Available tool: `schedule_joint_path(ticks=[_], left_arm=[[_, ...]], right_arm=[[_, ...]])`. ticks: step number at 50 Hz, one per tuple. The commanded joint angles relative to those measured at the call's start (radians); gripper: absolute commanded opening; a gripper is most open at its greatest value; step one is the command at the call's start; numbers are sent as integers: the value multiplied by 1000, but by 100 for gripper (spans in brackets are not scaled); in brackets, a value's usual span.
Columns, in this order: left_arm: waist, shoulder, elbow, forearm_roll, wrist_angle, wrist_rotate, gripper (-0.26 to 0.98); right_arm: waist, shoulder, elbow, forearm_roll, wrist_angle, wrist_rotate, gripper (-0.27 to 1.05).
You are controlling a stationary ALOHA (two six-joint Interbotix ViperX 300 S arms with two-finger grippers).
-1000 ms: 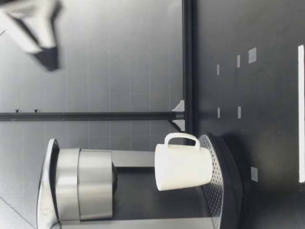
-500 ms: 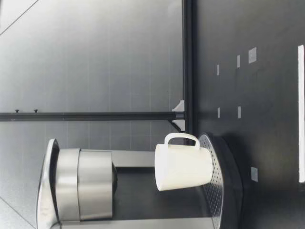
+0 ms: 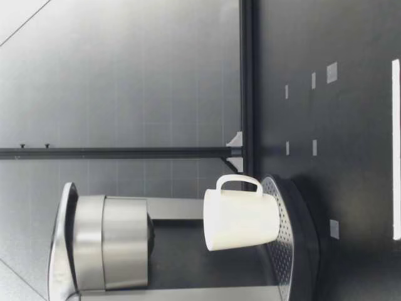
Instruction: Place the coffee capsule inside the capsule container, then place the cup onto the center of the cup tray.
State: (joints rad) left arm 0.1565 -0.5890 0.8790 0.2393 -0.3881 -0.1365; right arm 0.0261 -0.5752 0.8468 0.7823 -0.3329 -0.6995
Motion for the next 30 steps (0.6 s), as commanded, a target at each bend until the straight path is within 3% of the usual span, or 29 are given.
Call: schedule_joint_path(ticks=[1,30], left_arm=[[-2,-15,2,0,-34,-2,17],[-2,-51,25,-2,-72,-12,17]], right_arm=[[8,-9,-3,-8,-14,-2,17],[8,-31,25,-25,-48,0,17]])
